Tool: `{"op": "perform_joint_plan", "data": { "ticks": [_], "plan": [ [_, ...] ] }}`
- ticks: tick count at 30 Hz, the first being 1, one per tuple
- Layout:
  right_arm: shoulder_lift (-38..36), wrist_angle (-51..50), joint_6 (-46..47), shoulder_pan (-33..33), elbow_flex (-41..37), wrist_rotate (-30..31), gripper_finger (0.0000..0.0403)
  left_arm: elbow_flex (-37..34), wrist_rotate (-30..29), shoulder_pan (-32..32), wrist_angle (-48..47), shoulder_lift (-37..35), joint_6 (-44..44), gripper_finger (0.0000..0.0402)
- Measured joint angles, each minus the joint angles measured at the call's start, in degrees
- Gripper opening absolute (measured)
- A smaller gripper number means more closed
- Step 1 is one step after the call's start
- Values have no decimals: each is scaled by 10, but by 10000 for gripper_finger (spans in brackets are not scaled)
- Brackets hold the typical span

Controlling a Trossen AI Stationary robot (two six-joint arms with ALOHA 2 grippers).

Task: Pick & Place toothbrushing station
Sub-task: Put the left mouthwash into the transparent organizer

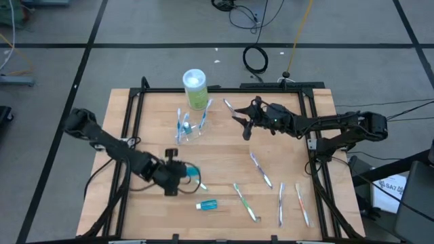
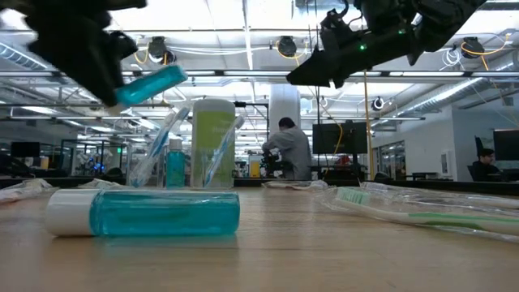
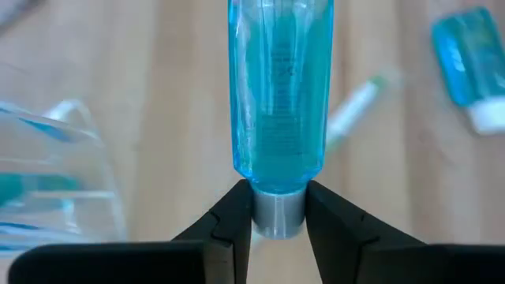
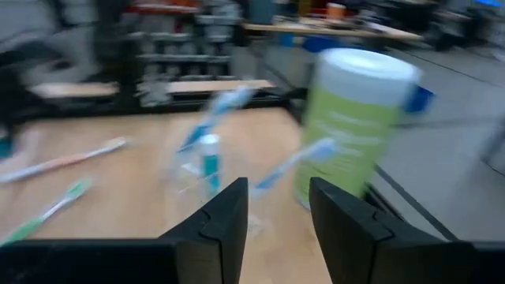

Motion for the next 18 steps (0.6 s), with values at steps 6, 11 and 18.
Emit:
{"op": "perform_joint_plan", "data": {
  "ticks": [6,11,18],
  "plan": [
    [7,39,-26,21,0,-99,130,0,-47,60,41,-7,137,102],
    [32,64,-38,50,1,-98,157,0,-103,103,123,-5,289,102],
    [64,66,-34,73,0,-97,219,0,-130,154,221,-5,434,102]
  ]
}}
